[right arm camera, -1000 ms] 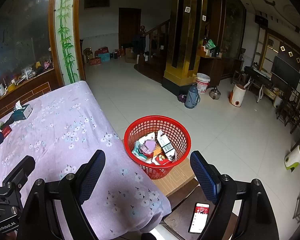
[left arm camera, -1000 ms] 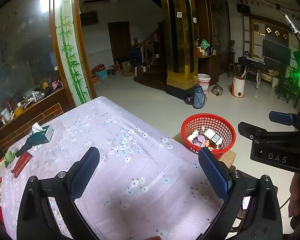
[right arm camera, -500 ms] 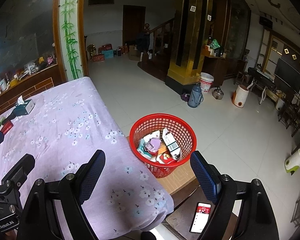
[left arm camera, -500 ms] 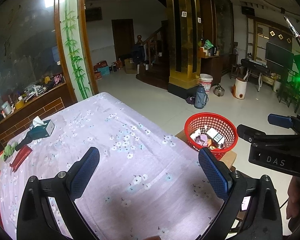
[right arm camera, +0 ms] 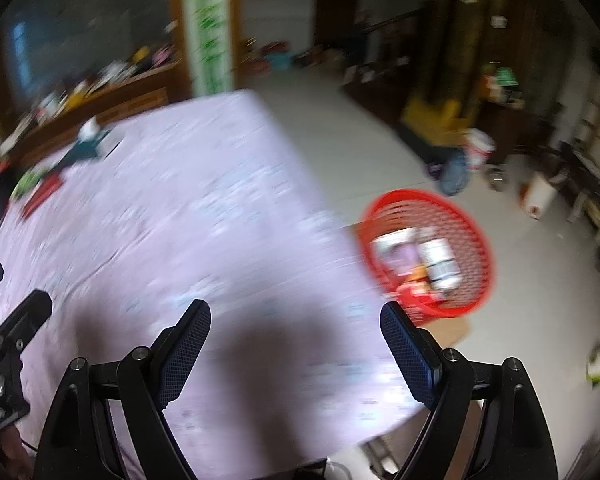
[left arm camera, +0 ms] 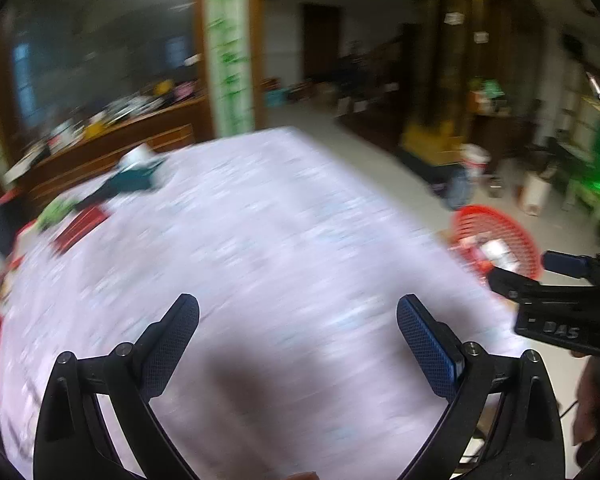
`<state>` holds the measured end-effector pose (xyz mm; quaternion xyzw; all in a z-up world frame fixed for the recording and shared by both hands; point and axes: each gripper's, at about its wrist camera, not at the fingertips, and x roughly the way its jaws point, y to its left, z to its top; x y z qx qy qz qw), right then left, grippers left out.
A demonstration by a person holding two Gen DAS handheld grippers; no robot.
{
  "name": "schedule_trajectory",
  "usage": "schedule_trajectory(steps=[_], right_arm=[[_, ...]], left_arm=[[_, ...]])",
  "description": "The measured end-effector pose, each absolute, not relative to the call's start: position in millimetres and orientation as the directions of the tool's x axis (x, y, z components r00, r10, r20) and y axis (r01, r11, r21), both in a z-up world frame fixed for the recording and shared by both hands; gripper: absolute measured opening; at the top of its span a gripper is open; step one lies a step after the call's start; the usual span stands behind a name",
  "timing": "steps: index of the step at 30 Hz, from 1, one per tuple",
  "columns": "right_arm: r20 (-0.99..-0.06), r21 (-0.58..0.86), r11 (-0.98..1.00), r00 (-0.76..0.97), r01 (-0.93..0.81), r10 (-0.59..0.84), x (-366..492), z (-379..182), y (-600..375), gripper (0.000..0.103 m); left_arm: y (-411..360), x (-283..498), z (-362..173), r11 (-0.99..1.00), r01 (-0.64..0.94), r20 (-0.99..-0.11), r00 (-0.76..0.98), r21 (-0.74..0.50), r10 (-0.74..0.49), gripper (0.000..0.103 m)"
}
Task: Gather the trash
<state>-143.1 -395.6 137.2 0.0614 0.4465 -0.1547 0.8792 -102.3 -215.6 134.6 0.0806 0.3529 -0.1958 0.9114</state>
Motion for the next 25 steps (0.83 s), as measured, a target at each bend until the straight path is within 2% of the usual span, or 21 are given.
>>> schedule_trajectory(steps=[5, 10, 15, 16, 21, 25], right_arm=[[-0.866, 0.018, 0.987, 0.496, 0.158, -0.064, -101.1, 86.0, -336.8, 0.089], [-0.895, 0.010, 1.000, 0.446, 0.027, -0.003, -58.0, 42.2, -273.6, 0.089], [-0.909, 0.040, 0.997, 0.417, 0.064, 0.010, -25.9, 14.3, -248.1, 0.090], [-0.904, 0.023, 0.997, 0.427, 0.080, -0.013, -23.3, 12.9, -245.1, 0.092], [-0.864, -0.014, 0.992, 0.498, 0.122, -0.073, -8.6, 7.2, -233.8, 0.103], [-0.852, -0.014, 0.989, 0.516, 0.147, -0.089, -1.2, 8.3, -232.9, 0.103]], left_arm=[[-137.5, -80.4, 80.7, 0.975, 0.220, -0.764, 0.635, 0.040, -0.112, 0.098], [-69.2, -52.0, 36.2, 0.996, 0.050, -0.828, 0.560, 0.074, 0.033, 0.098], [-14.6, -26.7, 11.4, 0.997, -0.082, -0.866, 0.500, -0.013, 0.030, 0.099], [-10.4, -25.3, 10.4, 0.995, -0.095, -0.862, 0.506, -0.013, 0.037, 0.099], [-7.5, -14.2, 2.5, 0.998, -0.055, -0.857, 0.515, -0.014, 0.016, 0.099], [-12.2, -6.9, -4.3, 1.000, -0.029, -0.863, 0.504, -0.001, 0.014, 0.099]])
